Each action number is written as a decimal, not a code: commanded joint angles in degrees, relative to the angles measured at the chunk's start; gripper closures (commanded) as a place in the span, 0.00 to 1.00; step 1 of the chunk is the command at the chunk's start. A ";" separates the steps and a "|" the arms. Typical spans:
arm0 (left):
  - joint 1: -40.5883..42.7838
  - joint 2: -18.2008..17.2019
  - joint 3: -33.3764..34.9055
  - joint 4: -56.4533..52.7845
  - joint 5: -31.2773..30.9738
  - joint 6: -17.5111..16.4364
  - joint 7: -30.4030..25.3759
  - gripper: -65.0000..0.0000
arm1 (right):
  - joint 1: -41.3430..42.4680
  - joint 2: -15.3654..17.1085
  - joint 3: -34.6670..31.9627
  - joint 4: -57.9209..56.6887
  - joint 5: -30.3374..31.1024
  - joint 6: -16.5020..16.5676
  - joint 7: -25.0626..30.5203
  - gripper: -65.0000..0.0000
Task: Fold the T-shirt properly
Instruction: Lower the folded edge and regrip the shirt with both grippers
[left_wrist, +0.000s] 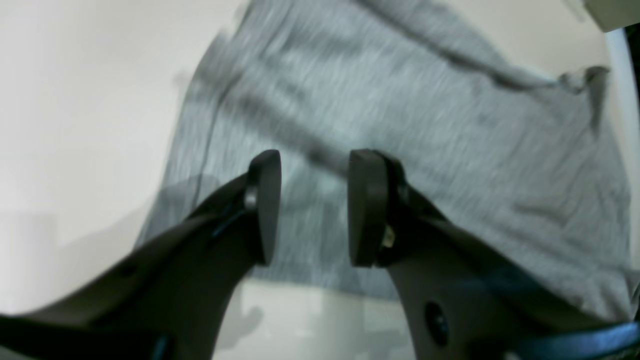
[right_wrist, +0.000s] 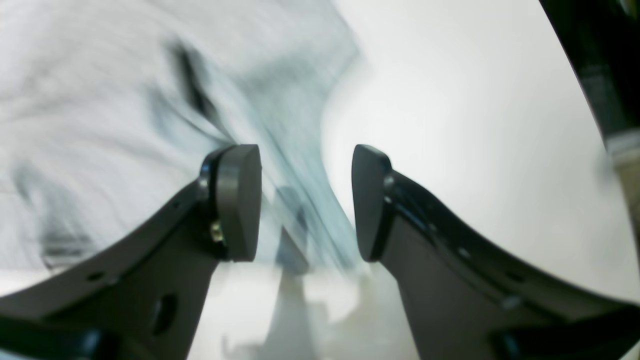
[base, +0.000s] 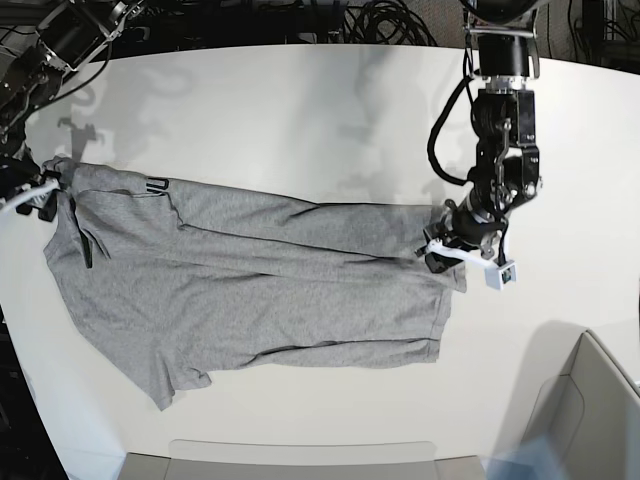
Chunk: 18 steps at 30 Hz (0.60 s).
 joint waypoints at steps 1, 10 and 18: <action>2.33 -0.34 -0.14 2.71 -0.29 -0.48 -0.92 0.66 | -1.25 0.62 0.95 0.65 2.71 0.36 0.43 0.55; 7.08 -0.25 -0.14 5.44 -0.20 -0.48 -0.92 0.66 | -7.40 2.91 1.13 -9.19 12.11 0.36 0.69 0.55; 7.16 -0.51 -0.14 5.26 -0.20 -0.48 -0.92 0.66 | -3.36 2.91 -1.86 -14.38 12.11 0.45 5.26 0.55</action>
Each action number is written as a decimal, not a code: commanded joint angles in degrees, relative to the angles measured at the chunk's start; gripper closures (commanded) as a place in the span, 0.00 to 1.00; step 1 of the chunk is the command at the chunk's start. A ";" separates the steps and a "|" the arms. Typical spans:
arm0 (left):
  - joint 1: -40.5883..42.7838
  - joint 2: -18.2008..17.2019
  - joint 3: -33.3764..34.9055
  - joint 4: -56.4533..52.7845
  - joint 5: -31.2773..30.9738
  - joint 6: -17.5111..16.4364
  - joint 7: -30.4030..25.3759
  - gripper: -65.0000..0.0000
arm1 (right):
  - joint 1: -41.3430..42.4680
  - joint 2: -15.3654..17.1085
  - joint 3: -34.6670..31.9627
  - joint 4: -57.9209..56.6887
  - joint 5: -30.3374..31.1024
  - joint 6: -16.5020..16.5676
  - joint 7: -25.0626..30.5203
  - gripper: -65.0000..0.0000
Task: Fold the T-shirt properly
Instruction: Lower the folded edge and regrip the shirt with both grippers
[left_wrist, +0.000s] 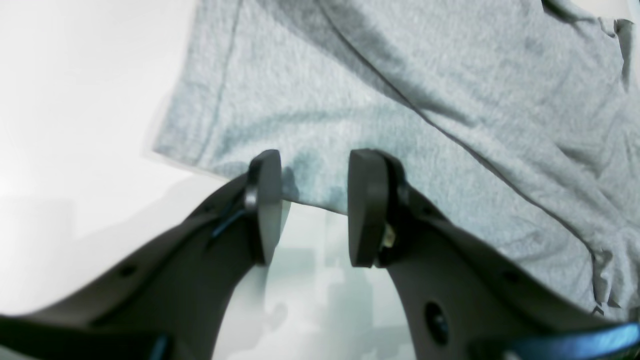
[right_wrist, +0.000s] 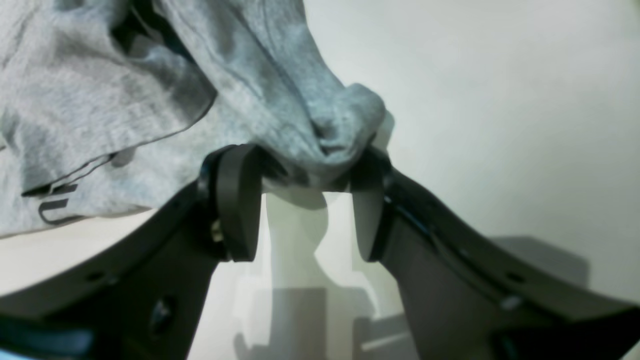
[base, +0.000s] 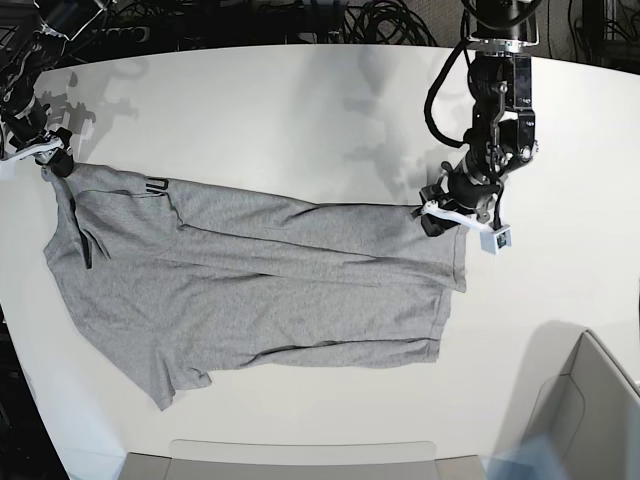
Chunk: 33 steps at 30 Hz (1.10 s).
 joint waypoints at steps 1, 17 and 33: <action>-0.77 -0.49 -0.21 0.89 -0.20 -0.44 -0.84 0.66 | 0.95 0.83 -0.97 0.70 0.70 0.34 0.50 0.55; -1.21 -0.05 -14.36 -5.70 -5.65 -4.31 -0.13 0.57 | 2.45 -0.40 -1.50 0.61 0.44 0.34 0.76 0.55; -4.55 0.39 -18.05 -16.69 -15.32 -9.32 4.18 0.57 | 0.25 -0.23 -1.85 0.61 0.35 0.34 0.67 0.55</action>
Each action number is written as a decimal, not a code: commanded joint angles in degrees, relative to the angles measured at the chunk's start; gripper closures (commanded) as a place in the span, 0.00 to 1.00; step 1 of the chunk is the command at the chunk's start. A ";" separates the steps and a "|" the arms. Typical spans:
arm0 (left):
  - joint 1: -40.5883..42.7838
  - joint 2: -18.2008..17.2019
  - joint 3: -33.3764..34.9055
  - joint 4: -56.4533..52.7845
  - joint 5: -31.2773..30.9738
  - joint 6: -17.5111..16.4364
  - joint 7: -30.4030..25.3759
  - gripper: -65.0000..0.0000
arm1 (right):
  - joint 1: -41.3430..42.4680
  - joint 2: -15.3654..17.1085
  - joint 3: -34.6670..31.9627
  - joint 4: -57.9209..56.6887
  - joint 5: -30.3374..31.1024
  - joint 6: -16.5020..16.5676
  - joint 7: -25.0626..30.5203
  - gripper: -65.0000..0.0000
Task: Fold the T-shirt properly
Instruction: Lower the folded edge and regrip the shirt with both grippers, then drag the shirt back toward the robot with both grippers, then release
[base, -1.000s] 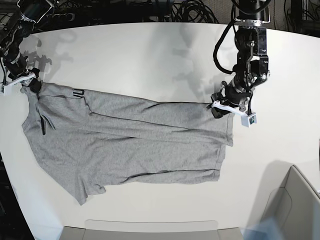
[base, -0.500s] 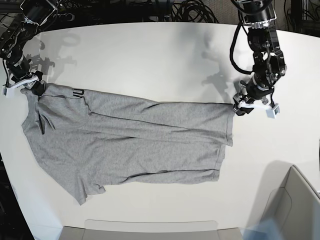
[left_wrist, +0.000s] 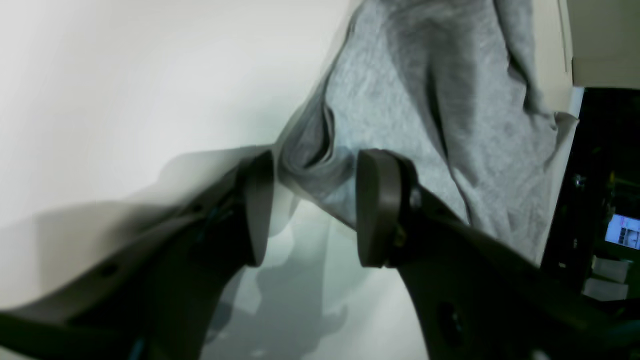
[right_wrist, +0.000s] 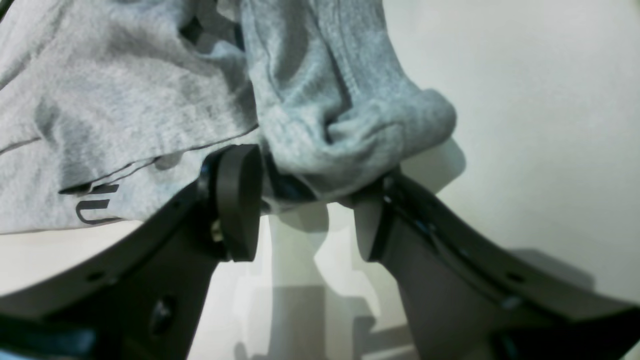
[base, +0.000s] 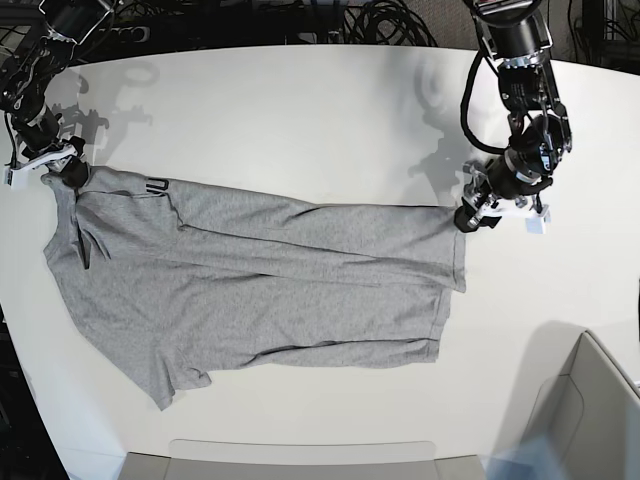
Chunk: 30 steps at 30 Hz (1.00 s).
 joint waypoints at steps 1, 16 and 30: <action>-1.45 -0.44 1.93 0.12 0.59 -0.73 0.42 0.57 | 0.31 0.93 -0.01 0.61 -0.78 0.21 -0.62 0.55; -1.71 -0.88 9.67 -4.28 0.77 -0.29 -6.00 0.92 | 3.30 1.46 -0.10 0.61 -7.99 0.21 -0.62 0.88; 1.63 -4.84 8.26 -2.70 0.50 -0.64 -5.47 1.00 | -0.74 4.19 -3.88 1.05 -9.84 0.21 -1.14 1.00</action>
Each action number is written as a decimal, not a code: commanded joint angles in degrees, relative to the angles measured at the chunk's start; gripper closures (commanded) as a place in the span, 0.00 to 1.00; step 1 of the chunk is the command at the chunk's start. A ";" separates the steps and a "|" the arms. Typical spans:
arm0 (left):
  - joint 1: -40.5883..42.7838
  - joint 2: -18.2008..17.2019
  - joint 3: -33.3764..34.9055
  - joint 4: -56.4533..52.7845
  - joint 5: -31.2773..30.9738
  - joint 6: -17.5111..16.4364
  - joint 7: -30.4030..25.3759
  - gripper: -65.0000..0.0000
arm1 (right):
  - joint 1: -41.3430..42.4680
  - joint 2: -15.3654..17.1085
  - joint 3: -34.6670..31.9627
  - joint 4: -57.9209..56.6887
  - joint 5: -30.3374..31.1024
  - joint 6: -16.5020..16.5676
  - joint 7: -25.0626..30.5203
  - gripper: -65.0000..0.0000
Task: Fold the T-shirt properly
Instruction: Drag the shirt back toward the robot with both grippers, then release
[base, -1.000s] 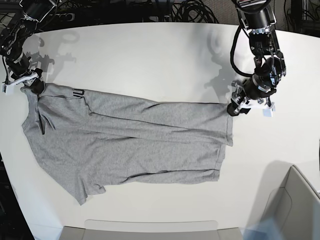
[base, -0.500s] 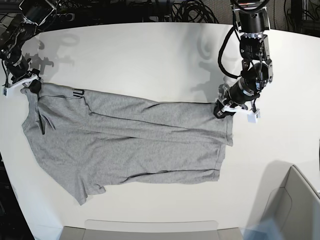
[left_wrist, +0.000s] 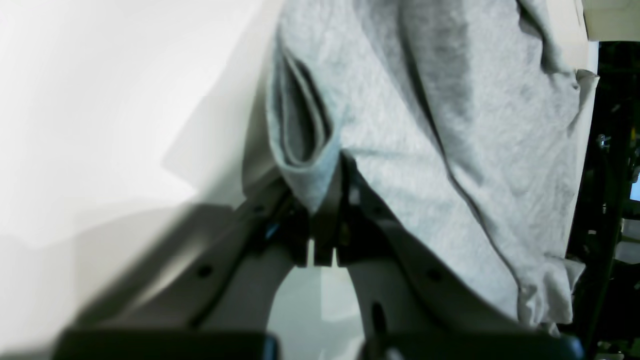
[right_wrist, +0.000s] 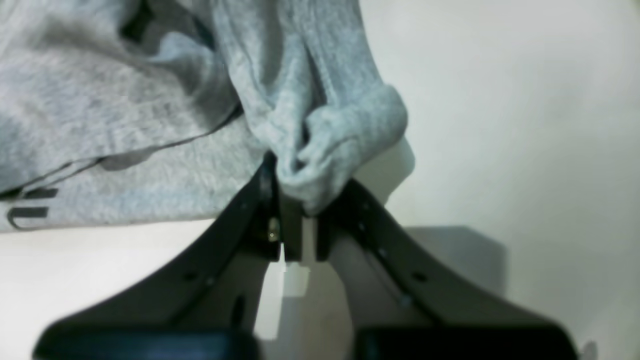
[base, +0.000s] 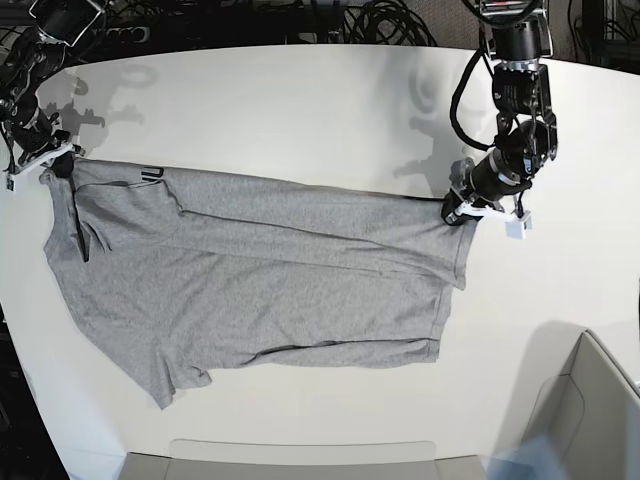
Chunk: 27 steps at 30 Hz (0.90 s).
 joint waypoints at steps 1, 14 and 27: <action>2.12 -0.67 -3.20 2.86 1.44 0.78 0.69 1.00 | -0.88 1.32 -1.20 0.42 -1.14 -0.01 -1.95 1.00; 13.90 -2.51 -14.10 11.83 1.53 0.69 6.76 1.00 | -8.70 -1.14 -8.32 9.12 -0.26 4.12 -2.65 1.00; 25.06 -4.45 -17.53 12.53 1.62 0.60 6.76 1.00 | -19.69 -5.88 -8.67 22.22 -0.17 4.47 -5.38 1.00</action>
